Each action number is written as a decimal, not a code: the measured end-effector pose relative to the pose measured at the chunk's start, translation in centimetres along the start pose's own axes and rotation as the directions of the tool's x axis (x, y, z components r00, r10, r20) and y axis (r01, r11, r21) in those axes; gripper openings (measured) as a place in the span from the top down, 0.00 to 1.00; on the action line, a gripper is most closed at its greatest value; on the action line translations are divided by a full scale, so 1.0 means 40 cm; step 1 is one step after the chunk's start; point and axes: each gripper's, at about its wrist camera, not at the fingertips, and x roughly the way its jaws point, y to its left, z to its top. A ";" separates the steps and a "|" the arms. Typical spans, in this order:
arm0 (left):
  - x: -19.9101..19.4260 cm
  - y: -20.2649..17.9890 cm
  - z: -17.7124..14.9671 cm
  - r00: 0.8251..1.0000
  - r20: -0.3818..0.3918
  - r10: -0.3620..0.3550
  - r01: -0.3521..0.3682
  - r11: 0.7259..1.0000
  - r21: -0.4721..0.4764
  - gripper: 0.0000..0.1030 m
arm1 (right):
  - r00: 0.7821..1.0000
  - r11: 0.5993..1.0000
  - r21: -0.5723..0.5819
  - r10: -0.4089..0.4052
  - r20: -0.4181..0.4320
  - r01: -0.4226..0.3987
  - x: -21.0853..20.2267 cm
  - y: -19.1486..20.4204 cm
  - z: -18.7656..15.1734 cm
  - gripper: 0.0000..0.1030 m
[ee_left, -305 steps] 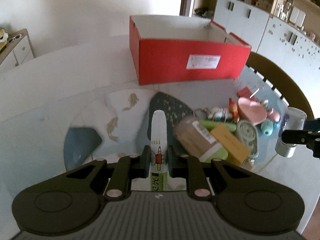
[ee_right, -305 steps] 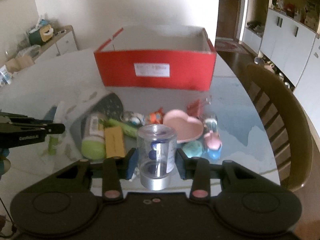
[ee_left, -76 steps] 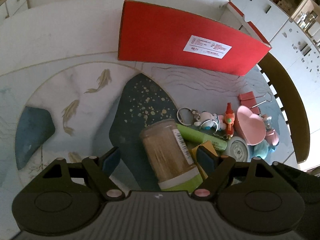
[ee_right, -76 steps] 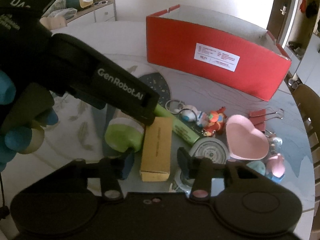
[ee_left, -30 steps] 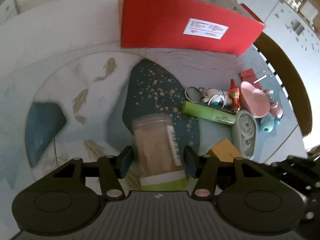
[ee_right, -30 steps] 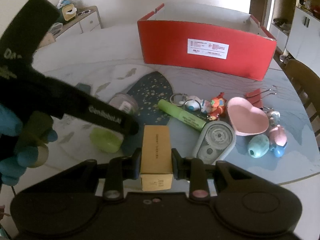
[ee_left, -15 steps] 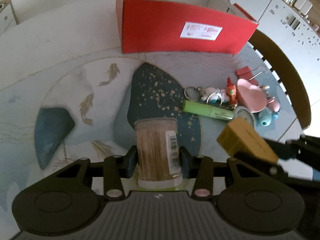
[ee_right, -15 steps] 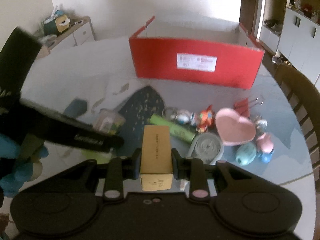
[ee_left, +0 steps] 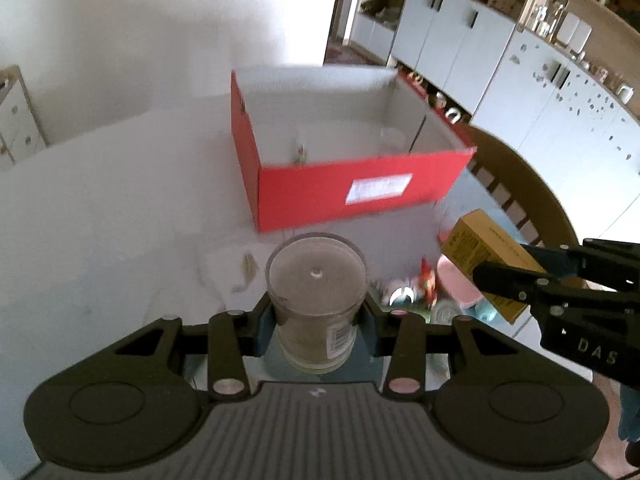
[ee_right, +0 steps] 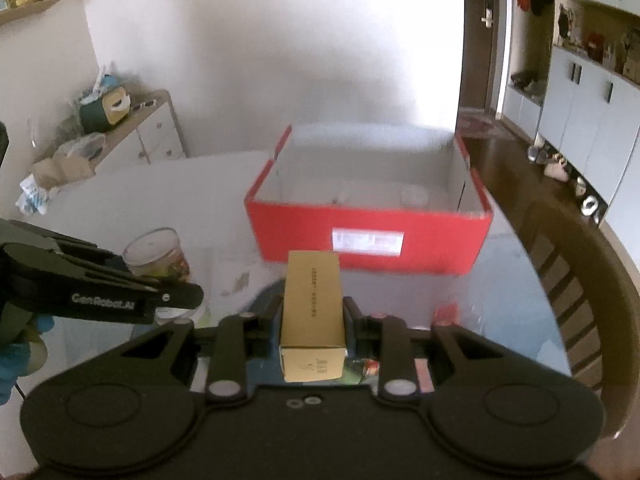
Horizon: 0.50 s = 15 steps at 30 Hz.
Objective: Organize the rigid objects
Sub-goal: 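Carry the toothpick jar and yellow box into the red box with both tools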
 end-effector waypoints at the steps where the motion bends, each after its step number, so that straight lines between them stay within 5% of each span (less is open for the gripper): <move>1: -0.008 0.002 0.014 1.000 0.011 -0.002 0.002 1.000 0.004 0.59 | 1.000 1.000 -0.004 -0.002 0.008 0.002 0.000 -0.004 0.017 0.72; 15: 0.062 -0.017 0.229 0.999 0.045 0.013 -0.015 0.999 0.032 0.59 | 0.999 1.000 -0.016 -0.016 0.034 0.017 0.101 -0.140 0.173 0.72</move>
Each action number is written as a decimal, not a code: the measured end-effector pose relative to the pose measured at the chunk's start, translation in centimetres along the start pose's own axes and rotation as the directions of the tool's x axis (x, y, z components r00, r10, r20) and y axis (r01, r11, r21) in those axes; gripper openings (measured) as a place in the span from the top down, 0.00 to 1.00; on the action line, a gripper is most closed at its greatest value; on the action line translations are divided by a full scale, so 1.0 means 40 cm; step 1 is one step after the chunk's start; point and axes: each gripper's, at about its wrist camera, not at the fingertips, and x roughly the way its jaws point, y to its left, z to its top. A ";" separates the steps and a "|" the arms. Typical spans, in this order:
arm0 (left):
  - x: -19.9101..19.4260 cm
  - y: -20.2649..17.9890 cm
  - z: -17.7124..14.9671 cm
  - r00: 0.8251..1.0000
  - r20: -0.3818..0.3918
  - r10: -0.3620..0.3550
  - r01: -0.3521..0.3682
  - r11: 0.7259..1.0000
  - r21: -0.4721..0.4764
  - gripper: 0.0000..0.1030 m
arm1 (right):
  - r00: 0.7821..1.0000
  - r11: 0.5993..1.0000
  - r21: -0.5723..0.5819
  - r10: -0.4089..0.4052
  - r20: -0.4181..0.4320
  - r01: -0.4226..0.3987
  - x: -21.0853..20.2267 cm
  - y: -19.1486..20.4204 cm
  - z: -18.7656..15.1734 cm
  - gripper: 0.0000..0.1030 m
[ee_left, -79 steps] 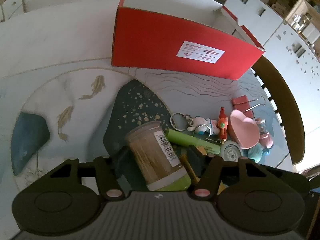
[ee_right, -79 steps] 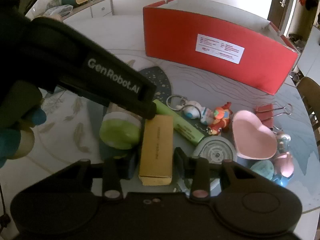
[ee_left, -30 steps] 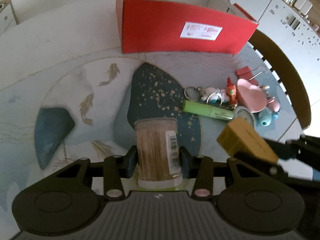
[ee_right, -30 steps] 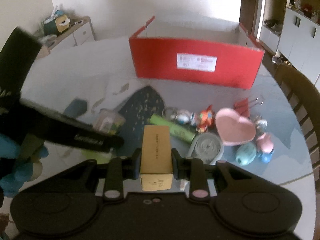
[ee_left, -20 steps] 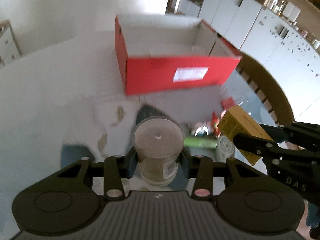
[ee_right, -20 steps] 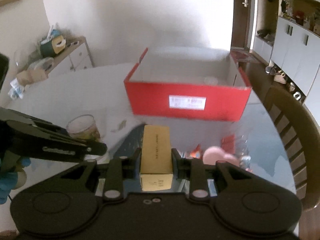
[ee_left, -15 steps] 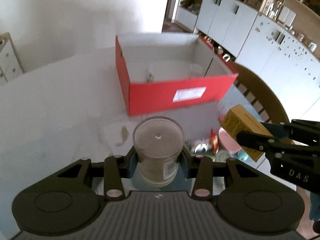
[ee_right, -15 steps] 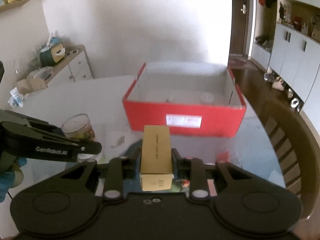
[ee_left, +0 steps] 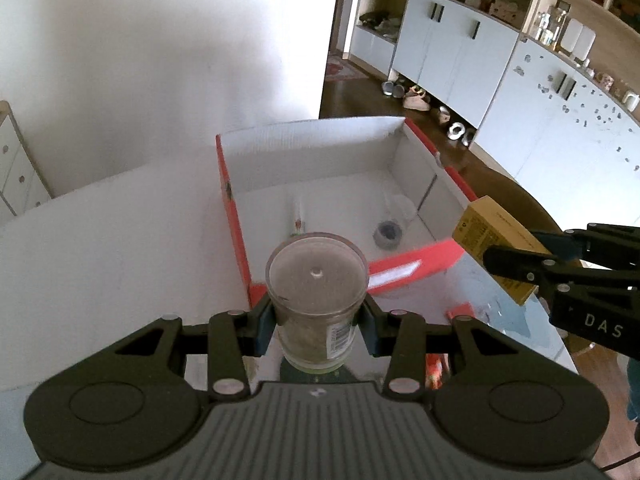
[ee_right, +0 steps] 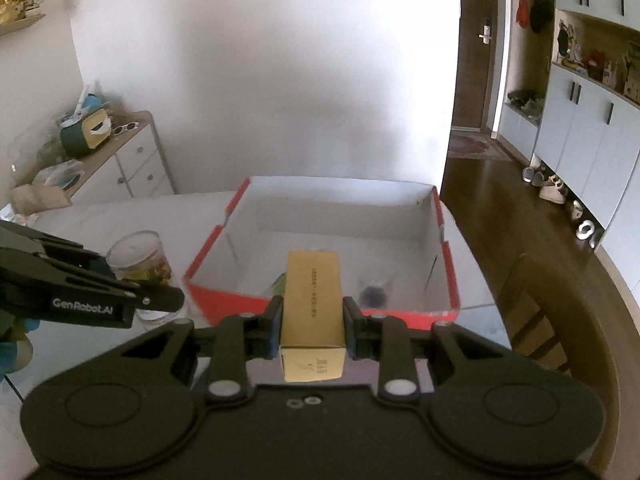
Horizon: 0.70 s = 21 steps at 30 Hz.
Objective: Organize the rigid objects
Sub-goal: 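Carry the toothpick jar and yellow box into the red box with both tools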
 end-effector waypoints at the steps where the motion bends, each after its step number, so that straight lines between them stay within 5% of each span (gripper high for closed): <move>1: 0.014 -0.003 0.017 1.000 -0.002 0.004 -0.004 1.000 0.001 0.59 | 1.000 1.000 0.001 0.001 -0.002 -0.001 0.013 -0.010 0.008 0.72; 21: 0.281 -0.033 0.227 0.988 -0.072 0.140 -0.135 0.989 0.064 0.59 | 0.997 0.997 -0.066 0.037 -0.074 -0.042 0.281 -0.062 0.092 0.72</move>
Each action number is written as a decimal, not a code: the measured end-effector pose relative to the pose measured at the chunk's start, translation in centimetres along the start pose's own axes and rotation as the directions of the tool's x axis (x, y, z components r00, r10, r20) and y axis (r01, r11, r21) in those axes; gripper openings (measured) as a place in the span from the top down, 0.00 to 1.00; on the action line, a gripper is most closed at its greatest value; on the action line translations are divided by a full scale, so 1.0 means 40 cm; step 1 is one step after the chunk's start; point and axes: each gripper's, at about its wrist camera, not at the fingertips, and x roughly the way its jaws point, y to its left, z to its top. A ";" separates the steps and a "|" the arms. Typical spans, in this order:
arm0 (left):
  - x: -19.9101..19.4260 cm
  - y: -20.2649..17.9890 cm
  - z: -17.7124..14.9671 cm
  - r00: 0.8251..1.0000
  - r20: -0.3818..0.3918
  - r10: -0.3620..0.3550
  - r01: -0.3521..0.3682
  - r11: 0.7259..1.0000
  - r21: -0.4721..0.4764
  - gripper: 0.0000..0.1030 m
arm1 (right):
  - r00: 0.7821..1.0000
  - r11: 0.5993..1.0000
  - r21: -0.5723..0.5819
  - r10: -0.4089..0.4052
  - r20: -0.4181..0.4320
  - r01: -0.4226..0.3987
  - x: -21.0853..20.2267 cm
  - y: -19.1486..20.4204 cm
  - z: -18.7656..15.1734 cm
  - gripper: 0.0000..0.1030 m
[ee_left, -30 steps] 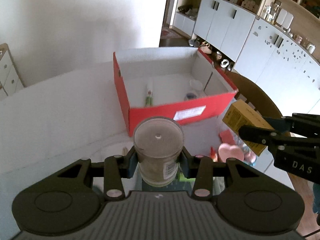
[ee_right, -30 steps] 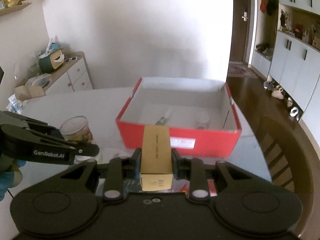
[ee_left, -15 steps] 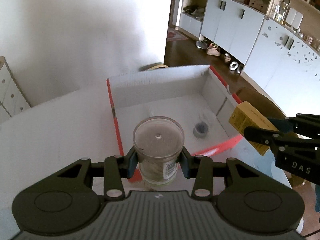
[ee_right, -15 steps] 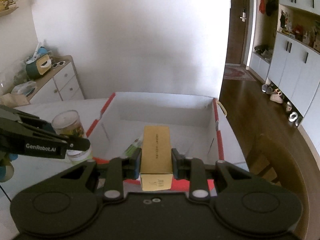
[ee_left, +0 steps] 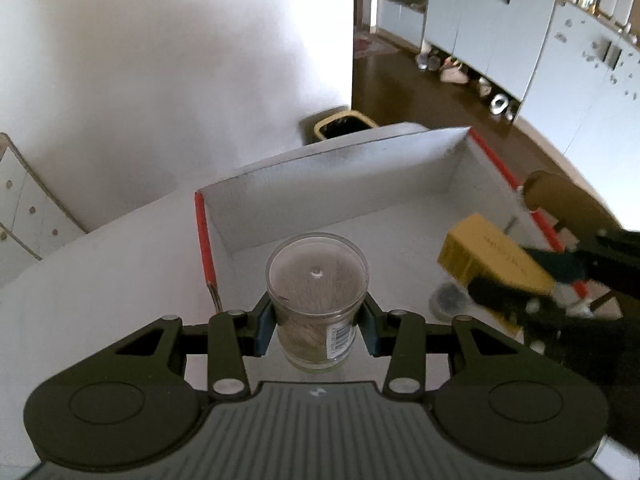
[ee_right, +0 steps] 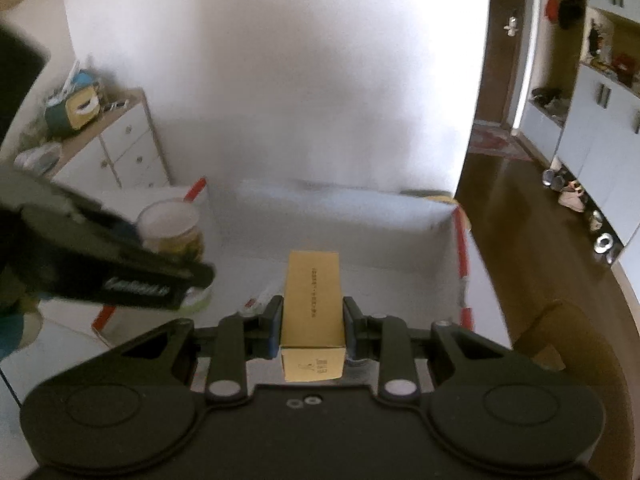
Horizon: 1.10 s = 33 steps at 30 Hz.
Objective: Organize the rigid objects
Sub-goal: 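Carry the toothpick jar and yellow box into the red box with both tools, then open both tools to release the jar and yellow box in the box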
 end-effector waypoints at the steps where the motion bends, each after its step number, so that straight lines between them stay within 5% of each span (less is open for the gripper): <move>1: 0.013 0.000 0.006 1.000 -0.007 0.011 -0.011 1.000 0.002 0.59 | 1.000 1.000 -0.009 0.004 -0.012 -0.004 0.014 0.004 -0.002 0.72; 19: 0.190 -0.017 0.022 0.987 -0.145 0.073 -0.071 0.997 0.017 0.59 | 0.991 0.993 -0.109 0.031 -0.133 -0.046 0.149 0.047 -0.027 0.72; 33: 0.228 -0.059 0.046 0.985 -0.145 0.091 -0.086 0.995 0.040 0.59 | 0.989 0.996 -0.069 0.053 -0.140 -0.063 0.149 0.031 -0.027 0.69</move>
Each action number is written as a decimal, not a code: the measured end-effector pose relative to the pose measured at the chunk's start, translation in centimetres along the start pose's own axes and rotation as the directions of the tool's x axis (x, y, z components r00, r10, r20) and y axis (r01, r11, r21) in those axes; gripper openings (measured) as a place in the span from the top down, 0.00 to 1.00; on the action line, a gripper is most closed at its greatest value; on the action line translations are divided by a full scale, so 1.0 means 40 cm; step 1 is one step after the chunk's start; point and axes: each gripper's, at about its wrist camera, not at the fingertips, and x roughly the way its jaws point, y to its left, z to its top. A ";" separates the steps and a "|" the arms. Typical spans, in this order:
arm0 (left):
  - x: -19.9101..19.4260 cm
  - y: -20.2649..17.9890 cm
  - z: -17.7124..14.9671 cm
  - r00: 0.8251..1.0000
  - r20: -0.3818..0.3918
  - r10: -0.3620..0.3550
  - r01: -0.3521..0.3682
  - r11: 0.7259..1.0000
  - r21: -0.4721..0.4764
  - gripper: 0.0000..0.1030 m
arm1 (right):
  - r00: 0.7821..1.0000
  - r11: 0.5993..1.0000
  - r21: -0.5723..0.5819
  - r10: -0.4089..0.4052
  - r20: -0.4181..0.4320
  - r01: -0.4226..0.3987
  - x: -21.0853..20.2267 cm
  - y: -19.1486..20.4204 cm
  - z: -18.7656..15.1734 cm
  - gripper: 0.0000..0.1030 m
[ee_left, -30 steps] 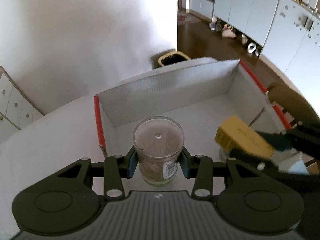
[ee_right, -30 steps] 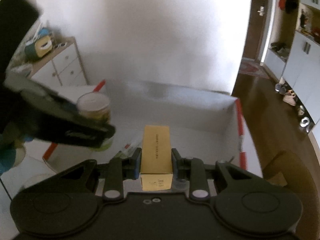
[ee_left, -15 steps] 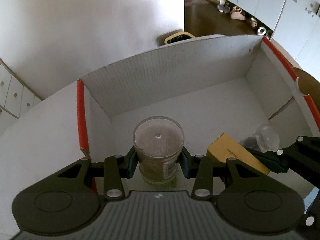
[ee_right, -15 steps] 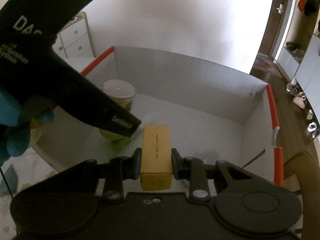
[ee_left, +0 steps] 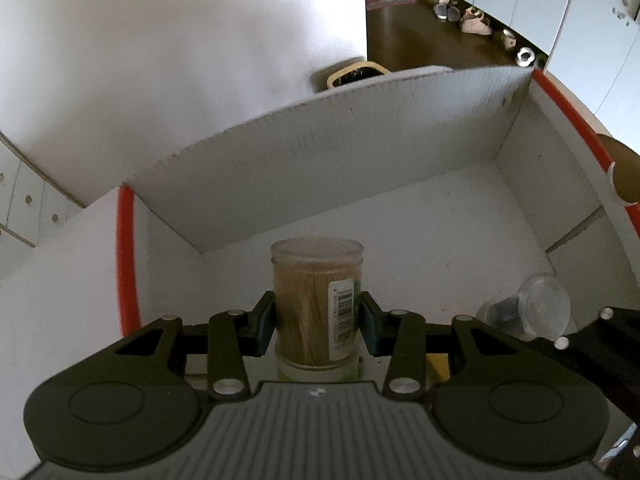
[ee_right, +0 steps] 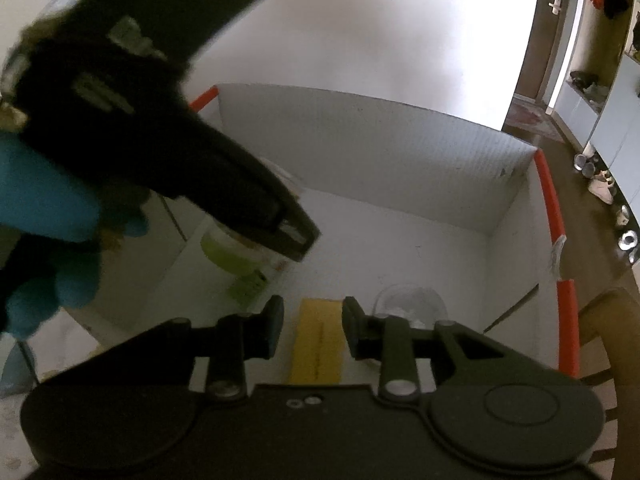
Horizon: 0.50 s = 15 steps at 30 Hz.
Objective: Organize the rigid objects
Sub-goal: 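Open both tools to release the jar and yellow box in the box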
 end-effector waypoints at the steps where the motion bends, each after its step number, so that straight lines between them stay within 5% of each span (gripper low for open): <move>1: 0.004 0.003 0.000 1.000 -0.004 0.001 -0.001 1.000 -0.001 0.59 | 1.000 1.000 0.004 0.005 0.000 -0.005 -0.003 0.001 -0.001 0.68; 10: 0.017 0.000 -0.010 1.000 -0.021 -0.013 0.013 1.000 -0.009 0.58 | 1.000 0.999 0.035 0.014 0.016 -0.015 -0.024 -0.008 -0.007 0.63; 15: -0.013 0.011 -0.023 1.000 0.004 -0.021 0.021 1.000 -0.014 0.47 | 1.000 0.999 0.043 0.005 0.026 -0.007 -0.039 -0.014 -0.004 0.60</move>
